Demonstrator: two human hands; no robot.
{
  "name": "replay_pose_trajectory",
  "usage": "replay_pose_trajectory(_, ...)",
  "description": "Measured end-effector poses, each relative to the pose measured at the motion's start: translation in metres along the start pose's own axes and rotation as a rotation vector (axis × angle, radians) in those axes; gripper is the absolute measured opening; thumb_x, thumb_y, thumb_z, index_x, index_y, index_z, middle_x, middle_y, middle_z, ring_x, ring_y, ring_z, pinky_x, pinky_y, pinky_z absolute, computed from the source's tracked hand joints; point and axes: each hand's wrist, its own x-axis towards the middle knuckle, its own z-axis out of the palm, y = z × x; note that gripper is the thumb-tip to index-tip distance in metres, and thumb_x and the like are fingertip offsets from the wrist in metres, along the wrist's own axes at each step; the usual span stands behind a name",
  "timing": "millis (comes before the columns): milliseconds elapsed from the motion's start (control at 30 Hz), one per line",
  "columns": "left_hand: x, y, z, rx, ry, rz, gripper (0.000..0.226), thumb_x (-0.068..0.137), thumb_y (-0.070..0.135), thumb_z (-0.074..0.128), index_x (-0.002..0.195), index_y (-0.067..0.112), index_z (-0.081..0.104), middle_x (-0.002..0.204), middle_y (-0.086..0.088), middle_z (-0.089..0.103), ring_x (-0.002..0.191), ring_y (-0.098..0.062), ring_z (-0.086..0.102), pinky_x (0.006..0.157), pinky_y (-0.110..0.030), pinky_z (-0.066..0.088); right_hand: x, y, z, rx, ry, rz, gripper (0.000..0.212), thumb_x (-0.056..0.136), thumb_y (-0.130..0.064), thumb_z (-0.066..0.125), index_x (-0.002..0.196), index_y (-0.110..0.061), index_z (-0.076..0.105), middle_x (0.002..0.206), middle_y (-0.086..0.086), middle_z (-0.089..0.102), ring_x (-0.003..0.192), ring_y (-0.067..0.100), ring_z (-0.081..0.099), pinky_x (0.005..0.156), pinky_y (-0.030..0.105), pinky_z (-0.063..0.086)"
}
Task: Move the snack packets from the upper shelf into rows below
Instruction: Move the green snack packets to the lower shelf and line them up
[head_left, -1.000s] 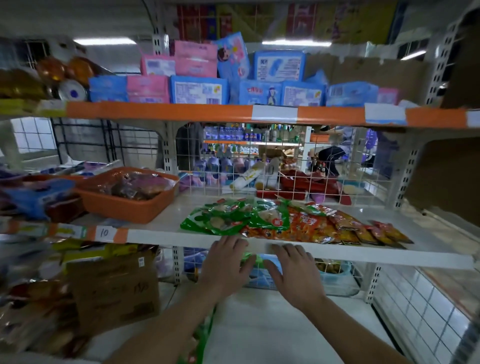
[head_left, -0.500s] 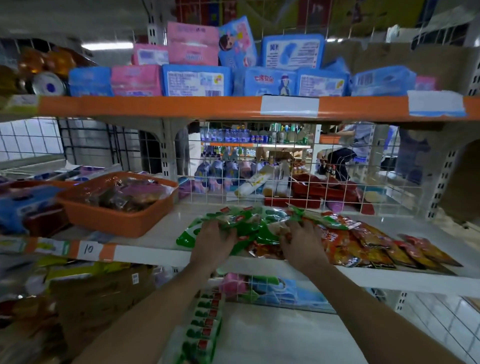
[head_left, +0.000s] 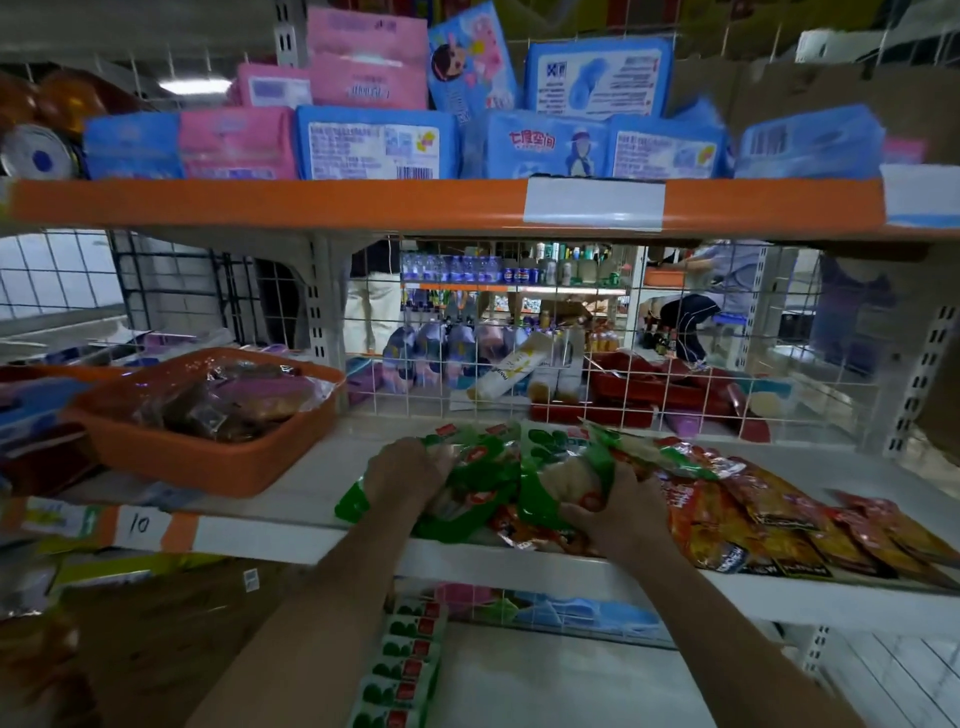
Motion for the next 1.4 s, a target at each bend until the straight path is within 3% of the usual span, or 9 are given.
replay_pose_trajectory(233, 0.004, -0.019, -0.017, -0.237, -0.182, 0.049, 0.056, 0.078, 0.035, 0.082, 0.123, 0.013, 0.057, 0.12, -0.006, 0.063, 0.104, -0.022, 0.06, 0.086, -0.031, 0.046, 0.009, 0.006, 0.003, 0.05, -0.075, -0.039, 0.097, 0.067, -0.051, 0.083, 0.145, -0.019, 0.034, 0.133, 0.01, 0.052, 0.126, 0.032, 0.045, 0.107, 0.046, 0.04)
replay_pose_trajectory(400, -0.012, -0.026, -0.021, -0.419, -0.154, 0.161, 0.06, 0.079, 0.016, 0.079, 0.132, 0.023, 0.05, 0.127, -0.004, 0.062, 0.107, -0.02, 0.058, 0.086, -0.03, 0.048, 0.006, 0.004, 0.003, 0.115, -0.068, -0.049, 0.101, 0.067, -0.04, 0.087, 0.149, -0.02, 0.031, 0.137, 0.011, 0.046, 0.128, 0.032, 0.042, 0.107, 0.042, 0.04)
replay_pose_trajectory(533, -0.024, -0.022, -0.029, -0.602, -0.178, 0.162, 0.063, 0.085, 0.01, 0.076, 0.139, 0.019, 0.045, 0.11, 0.002, 0.058, 0.1, -0.017, 0.056, 0.082, -0.026, 0.047, 0.004, -0.001, 0.0, 0.169, -0.066, -0.033, 0.086, 0.064, -0.03, 0.088, 0.137, -0.018, 0.043, 0.126, 0.009, 0.052, 0.118, 0.029, 0.049, 0.098, 0.036, 0.046)
replay_pose_trajectory(667, -0.03, -0.022, -0.032, -0.786, -0.281, 0.145, 0.024, 0.089, 0.004, 0.07, 0.11, 0.015, 0.069, 0.107, -0.011, 0.073, 0.089, -0.019, 0.071, 0.073, -0.03, 0.06, 0.007, 0.0, 0.0, 0.314, -0.104, -0.036, 0.081, 0.046, -0.026, 0.095, 0.119, -0.018, 0.061, 0.108, 0.0, 0.068, 0.103, 0.021, 0.063, 0.084, 0.035, 0.056)
replay_pose_trajectory(767, -0.037, -0.023, -0.032, -0.876, -0.31, 0.122, 0.022, 0.09, 0.0, 0.067, 0.104, 0.017, 0.069, 0.1, -0.006, 0.074, 0.09, -0.02, 0.071, 0.074, -0.031, 0.06, 0.002, -0.001, -0.004, 0.424, -0.112, -0.05, 0.062, 0.057, -0.008, 0.092, 0.112, -0.02, 0.065, 0.105, 0.003, 0.072, 0.1, 0.023, 0.065, 0.085, 0.039, 0.057)
replay_pose_trajectory(933, -0.051, -0.025, -0.03, -1.067, -0.312, 0.059, 0.028, 0.088, -0.006, 0.065, 0.107, 0.014, 0.068, 0.105, -0.011, 0.074, 0.097, -0.028, 0.071, 0.089, -0.044, 0.058, -0.008, -0.001, -0.009, 0.527, -0.072, -0.094, 0.033, 0.08, -0.012, 0.075, 0.111, -0.018, 0.065, 0.097, 0.002, 0.07, 0.09, 0.02, 0.066, 0.074, 0.036, 0.055)
replay_pose_trajectory(1100, -0.064, -0.031, -0.03, -1.141, -0.29, 0.016, 0.033, 0.086, -0.004, 0.068, 0.118, 0.005, 0.066, 0.108, -0.016, 0.073, 0.1, -0.033, 0.07, 0.094, -0.049, 0.055, -0.013, -0.005, -0.026, 0.41, -0.03, -0.185, 0.026, 0.079, -0.008, 0.076, 0.104, -0.011, 0.069, 0.091, 0.005, 0.073, 0.082, 0.02, 0.069, 0.075, 0.042, 0.059)
replay_pose_trajectory(1267, -0.078, -0.034, -0.036, -1.121, -0.298, 0.09, 0.032, 0.085, -0.002, 0.072, 0.105, 0.021, 0.065, 0.11, -0.007, 0.071, 0.105, -0.025, 0.067, 0.098, -0.042, 0.053, -0.03, -0.007, -0.047, 0.489, -0.053, -0.24, 0.025, 0.083, -0.002, 0.072, 0.104, -0.015, 0.069, 0.095, 0.005, 0.074, 0.085, 0.021, 0.07, 0.079, 0.045, 0.059)
replay_pose_trajectory(1400, -0.088, -0.035, -0.043, -1.129, -0.319, 0.116, 0.033, 0.085, 0.003, 0.074, 0.116, 0.012, 0.067, 0.114, -0.008, 0.072, 0.108, -0.026, 0.067, 0.103, -0.046, 0.05, -0.047, 0.007, -0.061, 0.575, -0.126, -0.242, 0.018, 0.082, 0.001, 0.073, 0.096, -0.01, 0.074, 0.095, 0.014, 0.075, 0.091, 0.037, 0.069, 0.085, 0.054, 0.056)
